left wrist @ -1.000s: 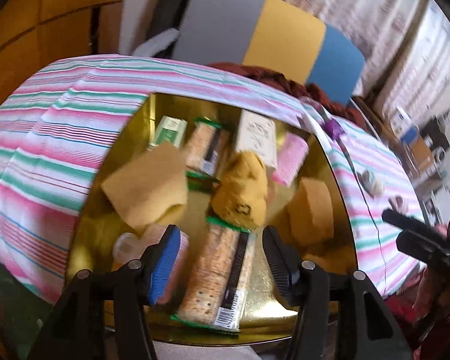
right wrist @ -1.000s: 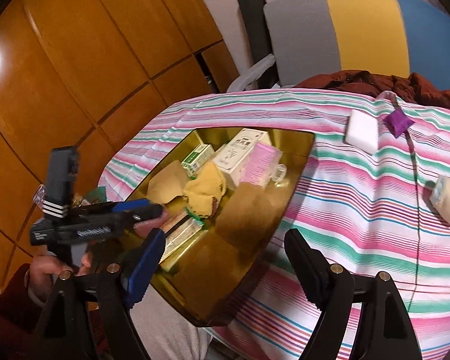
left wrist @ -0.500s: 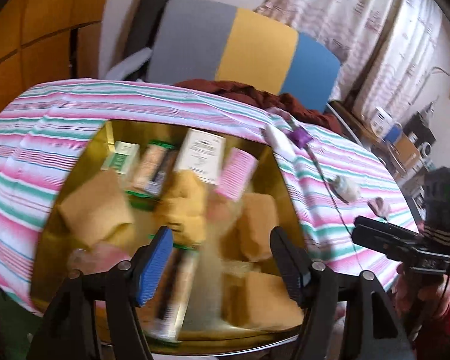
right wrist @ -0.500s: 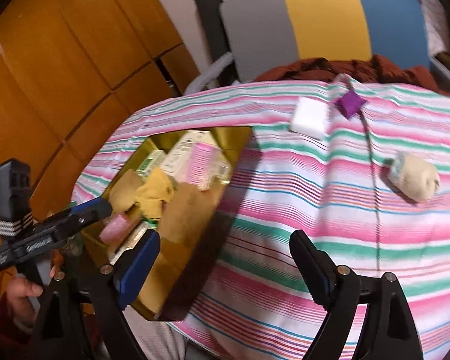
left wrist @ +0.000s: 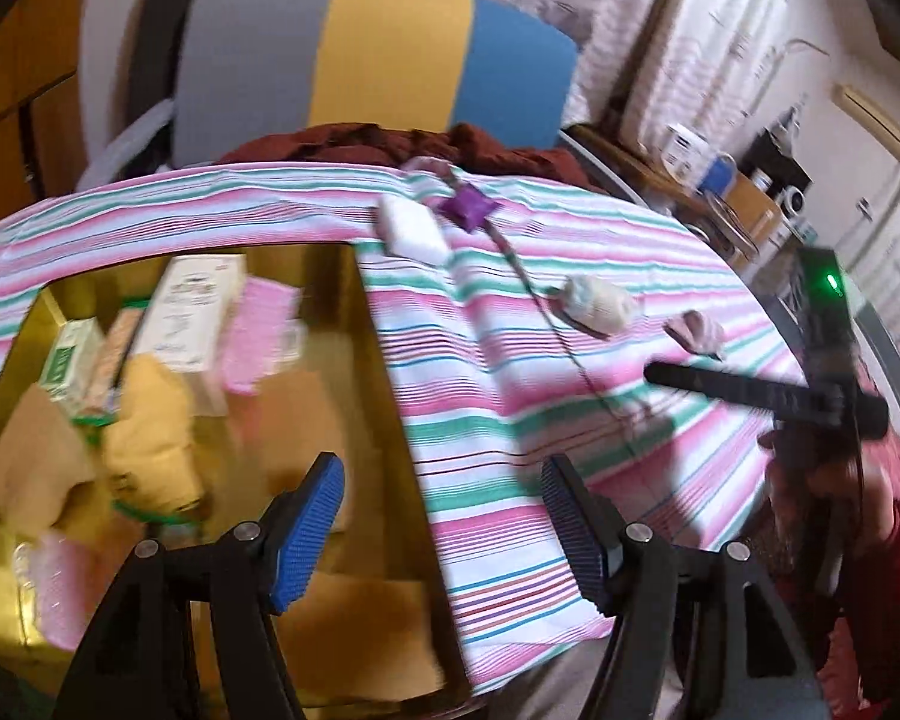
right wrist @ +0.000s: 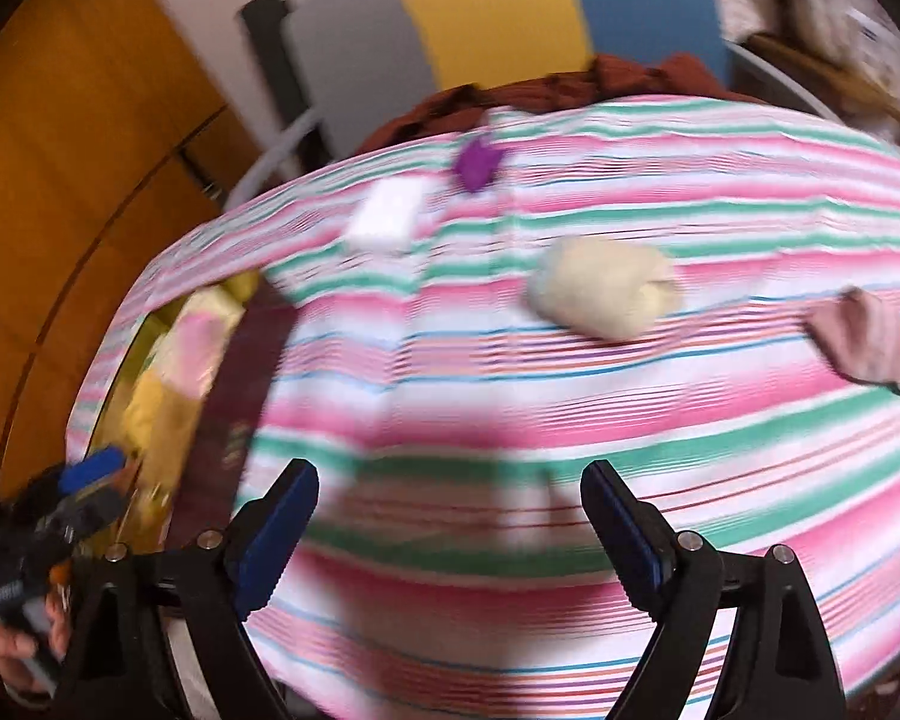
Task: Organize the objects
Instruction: 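Move both tools back from the tray toward the socks on the cloth, then grasp the pink striped sock with the right tool while the left grasps the cream rolled sock, then lift and carry the pink sock with the right tool while the left carries the cream sock to the tray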
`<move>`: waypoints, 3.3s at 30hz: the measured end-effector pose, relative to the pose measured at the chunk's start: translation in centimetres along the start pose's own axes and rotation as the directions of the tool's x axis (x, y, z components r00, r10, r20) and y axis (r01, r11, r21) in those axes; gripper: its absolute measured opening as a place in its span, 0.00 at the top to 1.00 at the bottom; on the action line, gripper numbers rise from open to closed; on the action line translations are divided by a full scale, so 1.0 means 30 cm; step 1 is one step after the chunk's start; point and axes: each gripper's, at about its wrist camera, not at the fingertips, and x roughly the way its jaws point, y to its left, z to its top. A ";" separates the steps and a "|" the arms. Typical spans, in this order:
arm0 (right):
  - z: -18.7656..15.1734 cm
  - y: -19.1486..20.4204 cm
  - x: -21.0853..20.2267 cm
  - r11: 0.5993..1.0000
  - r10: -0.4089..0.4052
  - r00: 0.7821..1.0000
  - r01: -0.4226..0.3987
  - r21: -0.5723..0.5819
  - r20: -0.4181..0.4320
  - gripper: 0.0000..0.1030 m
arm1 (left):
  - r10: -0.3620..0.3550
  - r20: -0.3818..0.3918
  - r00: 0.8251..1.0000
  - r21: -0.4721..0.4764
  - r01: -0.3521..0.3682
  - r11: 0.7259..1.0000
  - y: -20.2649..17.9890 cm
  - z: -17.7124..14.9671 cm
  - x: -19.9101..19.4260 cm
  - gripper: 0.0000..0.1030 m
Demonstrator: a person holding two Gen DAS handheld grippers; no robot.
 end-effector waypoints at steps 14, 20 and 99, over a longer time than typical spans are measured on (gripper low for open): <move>0.196 -0.620 -0.052 0.870 -0.409 0.912 0.378 0.318 0.033 0.05 | -0.060 -0.082 0.995 0.079 0.067 0.995 -0.180 0.050 0.139 0.33; 0.210 -0.758 0.013 0.848 -0.405 0.914 0.384 0.364 -0.023 0.06 | -0.061 -0.100 0.993 0.096 0.070 0.993 -0.231 0.076 0.199 0.33; 0.199 -0.434 0.042 0.957 -0.286 0.949 0.291 -0.018 0.132 0.44 | -0.143 0.131 0.981 0.200 0.115 0.973 -0.292 -0.065 0.164 0.38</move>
